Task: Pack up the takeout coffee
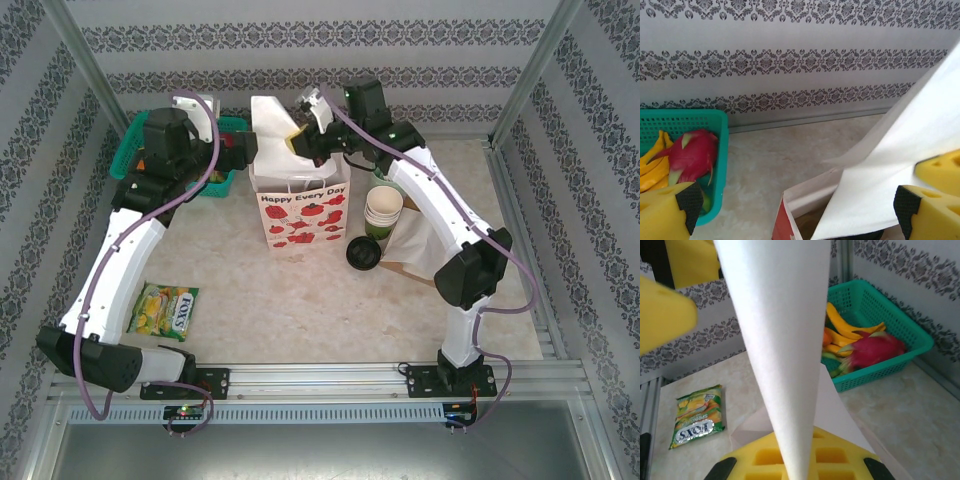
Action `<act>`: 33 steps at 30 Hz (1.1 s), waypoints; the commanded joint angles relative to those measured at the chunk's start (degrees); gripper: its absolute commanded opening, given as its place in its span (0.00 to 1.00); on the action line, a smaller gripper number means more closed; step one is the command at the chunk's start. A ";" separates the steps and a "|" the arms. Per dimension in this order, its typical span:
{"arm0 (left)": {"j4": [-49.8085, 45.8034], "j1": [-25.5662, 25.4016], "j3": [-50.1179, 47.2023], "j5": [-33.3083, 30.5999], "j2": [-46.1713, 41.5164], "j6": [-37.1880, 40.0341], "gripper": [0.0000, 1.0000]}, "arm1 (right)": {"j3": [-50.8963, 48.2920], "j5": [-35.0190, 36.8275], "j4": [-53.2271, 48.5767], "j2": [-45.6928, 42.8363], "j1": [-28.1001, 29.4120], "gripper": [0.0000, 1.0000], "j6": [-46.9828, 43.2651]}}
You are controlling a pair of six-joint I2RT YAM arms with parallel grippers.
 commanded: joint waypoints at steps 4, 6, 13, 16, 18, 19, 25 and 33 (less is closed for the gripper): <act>0.51 0.08 -1.04 -3.45 2.40 -2.04 1.00 | -7.73 -1.51 11.87 -4.00 1.06 0.00 3.57; 0.13 0.08 -0.96 -4.55 3.16 -2.12 1.00 | -11.68 0.68 17.07 -5.02 1.39 0.00 6.25; -0.68 0.11 -0.85 -6.18 5.50 -2.97 1.00 | -21.79 4.92 30.34 -8.11 2.26 0.00 15.65; -1.19 0.15 -0.30 -6.40 6.65 -3.26 1.00 | -22.75 5.96 28.80 -9.08 2.86 0.00 16.51; -1.61 0.08 0.12 -6.56 7.16 -3.35 1.00 | -22.33 7.65 26.03 -9.88 2.98 0.00 17.14; -1.78 0.14 0.38 -6.49 7.47 -3.40 1.00 | -22.22 8.69 24.76 -10.32 3.00 0.00 17.63; -1.72 0.12 0.46 -5.14 8.32 -3.88 1.00 | -22.02 11.37 21.56 -12.07 3.32 0.00 21.87; -2.07 0.15 0.53 -4.51 9.72 -4.40 1.00 | -24.70 13.48 22.52 -12.63 5.68 0.00 17.34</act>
